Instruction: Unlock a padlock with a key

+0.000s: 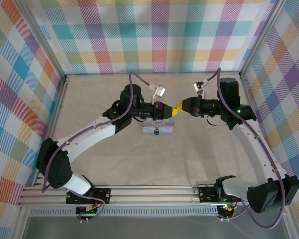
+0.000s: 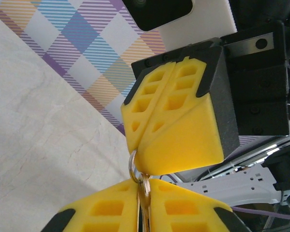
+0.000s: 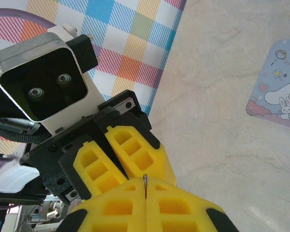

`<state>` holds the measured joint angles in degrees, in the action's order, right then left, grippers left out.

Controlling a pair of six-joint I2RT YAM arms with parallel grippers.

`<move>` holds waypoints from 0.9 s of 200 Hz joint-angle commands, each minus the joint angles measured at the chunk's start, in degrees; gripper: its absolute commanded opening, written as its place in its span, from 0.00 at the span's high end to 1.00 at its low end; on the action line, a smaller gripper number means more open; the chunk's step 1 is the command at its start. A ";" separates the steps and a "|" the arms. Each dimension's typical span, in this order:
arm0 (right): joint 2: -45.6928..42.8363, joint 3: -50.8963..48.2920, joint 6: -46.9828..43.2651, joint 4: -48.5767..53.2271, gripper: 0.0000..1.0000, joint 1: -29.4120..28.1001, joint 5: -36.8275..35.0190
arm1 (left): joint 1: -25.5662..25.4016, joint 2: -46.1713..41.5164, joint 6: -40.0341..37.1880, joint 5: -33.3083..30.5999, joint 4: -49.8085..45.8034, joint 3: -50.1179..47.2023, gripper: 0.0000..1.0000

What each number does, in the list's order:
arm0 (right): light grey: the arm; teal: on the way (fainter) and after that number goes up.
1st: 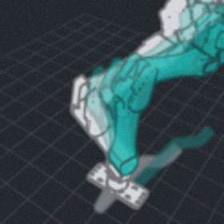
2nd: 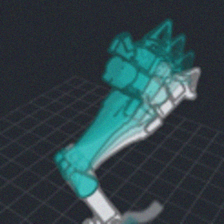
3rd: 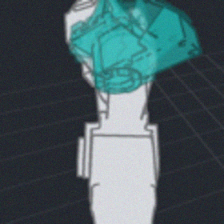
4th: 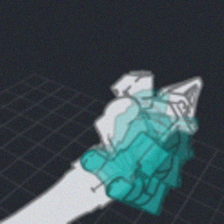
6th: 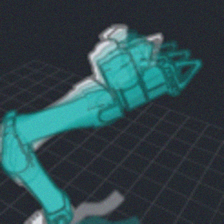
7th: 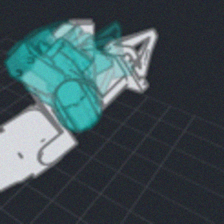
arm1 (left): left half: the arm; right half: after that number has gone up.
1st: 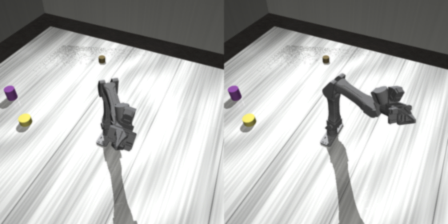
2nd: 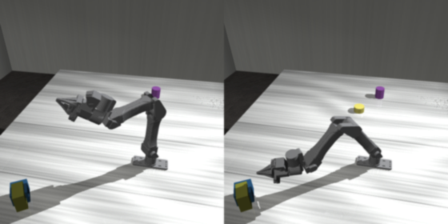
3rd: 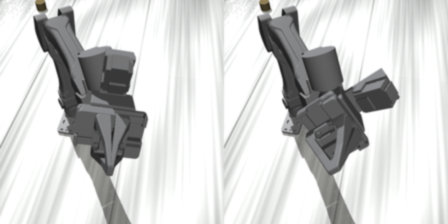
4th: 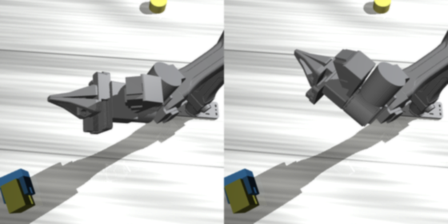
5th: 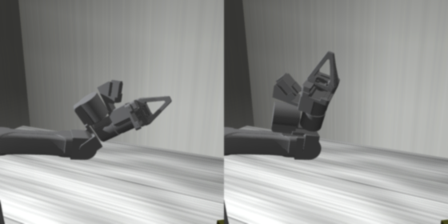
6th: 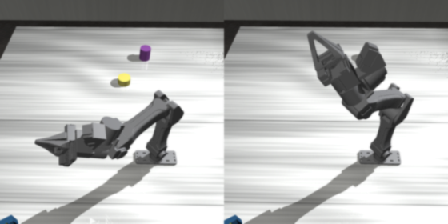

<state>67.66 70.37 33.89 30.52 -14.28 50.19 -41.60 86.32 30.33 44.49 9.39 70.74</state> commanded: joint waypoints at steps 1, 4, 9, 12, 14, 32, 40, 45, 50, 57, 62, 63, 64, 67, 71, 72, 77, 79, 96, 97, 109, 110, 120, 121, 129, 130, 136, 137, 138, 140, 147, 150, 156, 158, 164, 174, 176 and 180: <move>-0.86 0.17 -0.14 -0.69 0.93 -0.30 1.13 | -0.46 -0.69 -2.26 -0.36 -2.33 1.97 0.88; -0.86 0.13 -0.27 -0.66 0.93 -0.30 1.07 | -0.45 -0.79 -2.40 -0.57 -2.72 2.09 0.88; -0.85 0.14 -0.43 -0.47 0.93 -0.30 0.96 | -0.44 -1.02 -2.82 -0.94 -3.35 2.06 0.88; -0.86 0.23 -0.60 -0.34 0.93 -0.31 0.90 | -0.41 -1.14 -3.04 -1.28 -3.77 2.11 0.87; -0.77 0.28 -0.69 -0.24 0.93 -0.35 0.88 | -0.36 -1.26 -3.18 -1.50 -4.11 2.19 0.85; -0.73 0.32 -1.25 0.24 0.93 -0.30 0.76 | 0.14 -2.24 -3.78 -2.82 -5.94 2.03 0.63; -0.69 0.22 -1.29 0.24 0.93 -0.24 0.85 | 0.35 -2.78 -3.79 -3.05 -6.19 1.72 0.59; -0.69 0.23 -1.28 0.24 0.93 -0.27 0.87 | 0.50 -3.03 -3.79 -3.04 -6.22 1.40 0.57; -0.69 0.21 -1.28 0.24 0.93 -0.31 0.96 | 0.61 -3.32 -3.86 -3.04 -6.09 1.32 0.56; -0.73 0.21 -1.15 0.09 0.93 -0.31 1.05 | 0.65 -3.66 -3.91 -2.84 -5.96 1.16 0.56; -0.68 0.21 -1.13 0.06 0.93 -0.31 1.06 | 0.65 -3.77 -4.00 -2.68 -5.95 1.18 0.56; -0.68 0.21 -1.12 0.06 0.93 -0.31 1.10 | 0.65 -3.78 -4.02 -2.62 -5.96 1.17 0.56; -0.68 0.25 -1.11 0.11 0.93 -0.31 1.12 | 0.65 -3.79 -4.03 -2.64 -6.00 1.20 0.56; -0.71 0.25 -1.03 0.08 0.93 -0.31 1.21 | 0.65 -3.75 -4.01 -2.54 -6.00 1.28 0.56; -0.69 0.22 -0.94 -0.02 0.93 -0.30 1.30 | 0.65 -3.79 -4.06 -2.32 -5.96 1.33 0.57; -0.69 0.21 -0.94 -0.02 0.93 -0.30 1.30 | 0.65 -3.79 -4.05 -2.31 -5.92 1.37 0.57; -0.69 0.21 -0.94 -0.02 0.93 -0.30 1.46 | 0.66 -3.71 -3.98 -1.99 -5.83 1.42 0.57; -0.64 0.28 -0.93 -0.02 0.93 -0.31 1.52 | 0.65 -3.71 -4.01 -1.87 -5.75 1.44 0.58; -0.64 0.25 -0.76 -0.18 0.93 -0.31 1.81 | 0.74 -3.15 -3.60 -0.99 -5.02 1.75 0.59; -0.66 0.27 -0.76 -0.19 0.93 -0.31 1.82 | 0.69 -3.07 -3.56 -0.94 -5.01 1.81 0.59; -0.77 0.04 -0.73 -0.20 0.93 -0.30 1.97 | 0.69 -2.75 -3.40 -0.73 -4.61 2.00 0.60; -0.77 0.08 -0.74 -0.20 0.93 -0.31 1.99 | 0.67 -2.70 -3.37 -0.68 -4.58 2.02 0.61; -0.85 -0.10 -0.67 -0.20 0.93 -0.27 2.01 | 0.70 -2.48 -3.14 -0.39 -4.17 2.11 0.63; -0.86 -0.12 -0.71 -0.20 0.93 -0.29 2.01 | 0.67 -2.48 -3.11 -0.38 -4.14 2.12 0.63; -0.94 -0.17 -0.62 -0.29 0.93 -0.31 2.10 | 0.65 -2.31 -3.00 -0.43 -3.93 2.21 0.63; -0.94 -0.20 -0.60 -0.29 0.93 -0.31 2.14 | 0.65 -2.30 -3.00 -0.44 -3.93 2.21 0.63; -0.95 -0.23 -0.58 -0.37 0.93 -0.31 2.25 | 0.65 -2.21 -2.95 -0.49 -3.85 2.28 0.63; -0.95 -0.19 -0.58 -0.33 0.93 -0.31 2.26 | 0.65 -2.21 -2.97 -0.52 -3.85 2.29 0.63; -0.95 -0.21 -0.58 -0.35 0.93 -0.35 2.27 | 0.65 -2.21 -2.98 -0.53 -3.85 2.29 0.63; -0.95 -0.18 -0.62 -0.42 0.93 -0.27 2.32 | 0.67 -2.21 -2.99 -0.58 -3.85 2.30 0.63; -1.03 -0.28 -0.51 -0.54 0.93 -0.29 2.57 | 0.65 -2.08 -3.07 -0.77 -3.85 2.37 0.62; -1.03 -0.31 -0.50 -0.67 0.93 -0.30 2.69 | 0.67 -2.04 -3.10 -0.94 -3.85 2.38 0.62; -1.11 -0.32 -0.41 -0.80 0.93 -0.30 2.67 | 0.67 -1.95 -3.11 -1.05 -3.85 2.45 0.61; -1.12 -0.39 -0.34 -0.81 0.93 -0.31 2.70 | 0.65 -1.91 -3.11 -1.07 -3.85 2.47 0.61; -1.19 -0.40 -0.28 -0.96 0.93 -0.31 2.87 | 0.65 -1.74 -3.16 -0.99 -3.80 2.62 0.61; -1.21 -0.58 -0.14 -1.24 0.93 -0.31 3.12 | 0.65 -1.55 -2.92 -1.06 -3.67 2.86 0.56; -1.21 -0.58 -0.07 -1.25 0.93 -0.31 3.10 | 0.65 -1.48 -2.91 -1.02 -3.67 2.90 0.55; -1.21 -0.74 -0.06 -1.34 0.92 -0.26 3.23 | 0.65 -1.43 -2.95 -1.08 -3.67 2.99 0.55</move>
<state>67.66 70.37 33.71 30.85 -14.28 51.27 -41.34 84.53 27.51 42.59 4.58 71.42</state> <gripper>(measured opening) 0.076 0.424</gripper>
